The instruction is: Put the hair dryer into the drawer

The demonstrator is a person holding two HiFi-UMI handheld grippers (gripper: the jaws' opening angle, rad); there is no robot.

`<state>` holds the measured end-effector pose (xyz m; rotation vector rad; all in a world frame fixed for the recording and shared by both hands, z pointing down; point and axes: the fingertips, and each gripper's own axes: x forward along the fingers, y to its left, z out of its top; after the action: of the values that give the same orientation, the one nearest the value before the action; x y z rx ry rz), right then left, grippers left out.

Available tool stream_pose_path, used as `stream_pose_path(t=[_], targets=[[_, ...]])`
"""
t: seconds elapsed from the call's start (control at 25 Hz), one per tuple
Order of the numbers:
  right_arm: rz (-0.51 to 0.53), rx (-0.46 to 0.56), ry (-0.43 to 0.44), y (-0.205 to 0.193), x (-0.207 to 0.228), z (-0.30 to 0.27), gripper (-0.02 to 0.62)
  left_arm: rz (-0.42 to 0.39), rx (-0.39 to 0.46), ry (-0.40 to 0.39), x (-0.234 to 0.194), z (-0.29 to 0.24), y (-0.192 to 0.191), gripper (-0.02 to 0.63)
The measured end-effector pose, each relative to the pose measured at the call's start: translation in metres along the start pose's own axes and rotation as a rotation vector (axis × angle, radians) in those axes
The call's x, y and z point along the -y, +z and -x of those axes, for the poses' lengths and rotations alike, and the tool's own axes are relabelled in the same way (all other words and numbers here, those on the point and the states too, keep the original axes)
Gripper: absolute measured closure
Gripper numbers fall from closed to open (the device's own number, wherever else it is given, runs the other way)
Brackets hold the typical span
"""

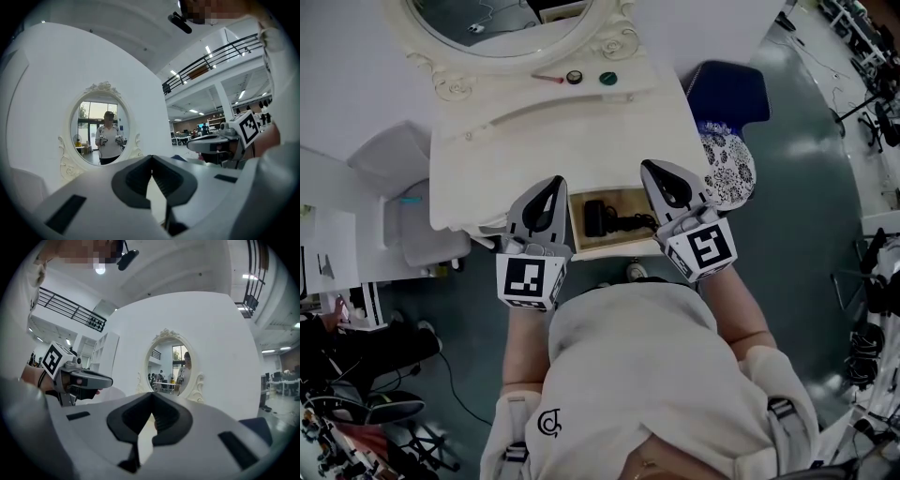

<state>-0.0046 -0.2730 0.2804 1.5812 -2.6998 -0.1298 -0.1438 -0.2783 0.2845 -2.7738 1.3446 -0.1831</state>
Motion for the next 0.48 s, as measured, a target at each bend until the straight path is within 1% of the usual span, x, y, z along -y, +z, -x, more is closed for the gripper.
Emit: stream_pose_path(t=[0.16,0.48], targets=[[0.007,-0.006,0.000,-0.0010,-0.0017,0.0005,0.591,-0.002,-0.001,0.008,-0.0011,0.0013,-0.0007,0.594],[-0.010,-0.008,0.000,-0.0039,-0.0030,0.0043,0.591,0.008,0.001,0.007,0.0010,0.0021,-0.0027,0.594]])
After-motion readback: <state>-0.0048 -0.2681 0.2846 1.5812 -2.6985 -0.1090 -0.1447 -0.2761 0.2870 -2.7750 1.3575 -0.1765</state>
